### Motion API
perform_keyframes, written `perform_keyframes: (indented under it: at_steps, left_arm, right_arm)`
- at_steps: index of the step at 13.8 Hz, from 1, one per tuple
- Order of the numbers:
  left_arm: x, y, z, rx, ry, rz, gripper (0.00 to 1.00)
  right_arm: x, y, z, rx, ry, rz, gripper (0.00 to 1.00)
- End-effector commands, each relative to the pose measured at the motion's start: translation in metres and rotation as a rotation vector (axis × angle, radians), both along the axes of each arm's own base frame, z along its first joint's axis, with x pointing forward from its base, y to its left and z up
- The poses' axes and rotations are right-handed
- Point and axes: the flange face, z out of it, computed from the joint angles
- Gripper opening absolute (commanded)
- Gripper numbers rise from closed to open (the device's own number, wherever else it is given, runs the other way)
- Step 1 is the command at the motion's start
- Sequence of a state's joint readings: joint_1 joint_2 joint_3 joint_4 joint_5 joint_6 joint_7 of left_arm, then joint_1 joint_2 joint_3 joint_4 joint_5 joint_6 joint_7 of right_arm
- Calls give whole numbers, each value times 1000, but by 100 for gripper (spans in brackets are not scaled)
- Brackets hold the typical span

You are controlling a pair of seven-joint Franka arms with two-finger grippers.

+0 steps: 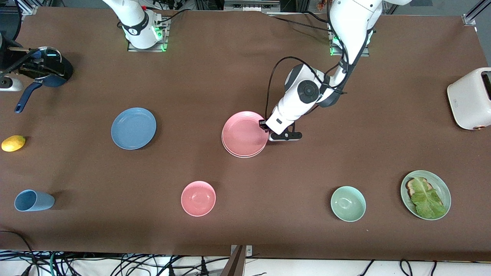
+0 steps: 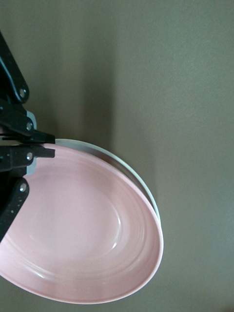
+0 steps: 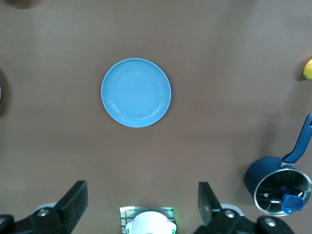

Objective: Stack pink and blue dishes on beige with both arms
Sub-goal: 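Open the left gripper and lift it off the pink plate, then reach the right gripper to the blue plate while the left gripper withdraws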

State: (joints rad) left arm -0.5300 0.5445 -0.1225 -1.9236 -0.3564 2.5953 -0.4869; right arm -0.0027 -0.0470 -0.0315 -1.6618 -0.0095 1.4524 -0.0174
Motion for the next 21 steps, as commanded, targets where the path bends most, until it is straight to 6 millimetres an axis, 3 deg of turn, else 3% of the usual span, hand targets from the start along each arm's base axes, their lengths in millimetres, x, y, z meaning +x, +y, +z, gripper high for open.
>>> perform_keyframes:
  at_steps: [1, 3, 6, 7, 10, 14, 17, 21]
  left_arm:
    - [2, -2, 2, 15, -20, 0, 11]
    - [2, -2, 1, 18, -24, -4, 31]
    - [4, 0, 2, 22, -28, -6, 71]
    - [6, 2, 6, 22, -35, -6, 79]
    - [31, 45, 30, 84, -60, -105, 80]
    - [64, 122, 75, 131, -34, -212, 80]
    - [85, 186, 92, 125, -16, -275, 82]
    - [97, 260, 113, 111, -6, -332, 82]
  right_arm:
    - [-2, -2, 2, 2, -6, -3, 100]
    - [-2, -1, 2, 2, -6, -2, 100]
    - [-2, -1, 2, 3, -8, -2, 100]
    - [-1, -1, 1, 3, -8, -2, 100]
    - [-2, 0, 2, 5, -9, 0, 100]
    - [-2, 0, 2, 5, -8, 0, 100]
    - [-3, 3, -1, -1, 5, 6, 100]
    - [13, -2, -70, -6, 119, 0, 100]
